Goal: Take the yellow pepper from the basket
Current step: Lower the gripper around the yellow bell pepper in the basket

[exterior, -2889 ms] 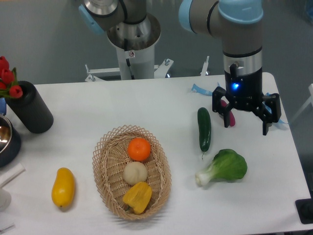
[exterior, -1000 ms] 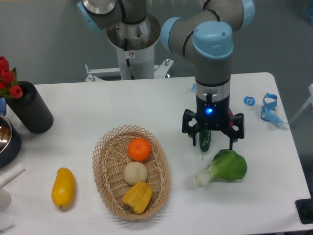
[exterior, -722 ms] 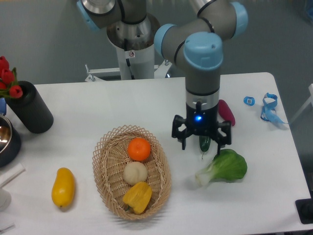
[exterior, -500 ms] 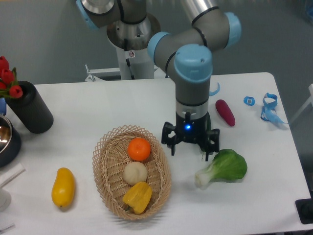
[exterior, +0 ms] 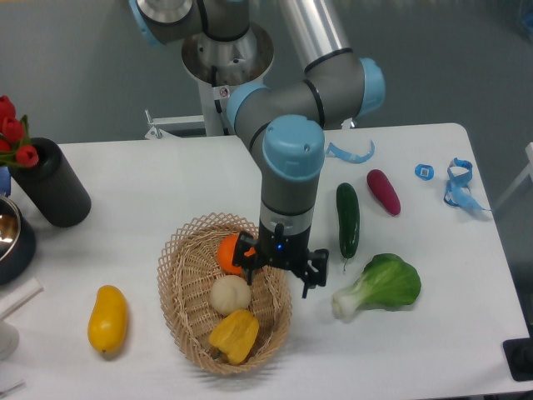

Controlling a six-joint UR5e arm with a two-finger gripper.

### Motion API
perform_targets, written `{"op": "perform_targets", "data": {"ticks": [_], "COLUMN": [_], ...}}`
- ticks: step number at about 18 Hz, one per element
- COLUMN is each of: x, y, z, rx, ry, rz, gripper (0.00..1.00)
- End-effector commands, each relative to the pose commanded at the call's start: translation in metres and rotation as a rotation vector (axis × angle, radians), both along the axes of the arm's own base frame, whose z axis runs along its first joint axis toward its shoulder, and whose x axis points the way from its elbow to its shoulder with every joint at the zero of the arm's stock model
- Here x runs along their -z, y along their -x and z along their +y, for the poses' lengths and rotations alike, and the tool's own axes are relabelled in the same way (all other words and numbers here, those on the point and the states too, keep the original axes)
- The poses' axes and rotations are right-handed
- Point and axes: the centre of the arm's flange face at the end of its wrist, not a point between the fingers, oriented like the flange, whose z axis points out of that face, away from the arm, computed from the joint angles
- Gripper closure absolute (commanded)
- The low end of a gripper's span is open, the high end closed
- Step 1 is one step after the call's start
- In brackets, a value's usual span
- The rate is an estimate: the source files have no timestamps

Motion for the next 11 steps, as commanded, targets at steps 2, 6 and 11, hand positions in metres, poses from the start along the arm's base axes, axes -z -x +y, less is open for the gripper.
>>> {"op": "perform_targets", "data": {"ticks": [2, 6, 11], "x": [0.008, 0.021, 0.041], "y": [0.000, -0.005, -0.008], "z": [0.007, 0.016, 0.025], "rx": [0.010, 0.030, 0.048], "ry": [-0.028, -0.034, -0.017], "rz": [-0.009, -0.036, -0.049], "gripper": [0.00, 0.00, 0.00]}}
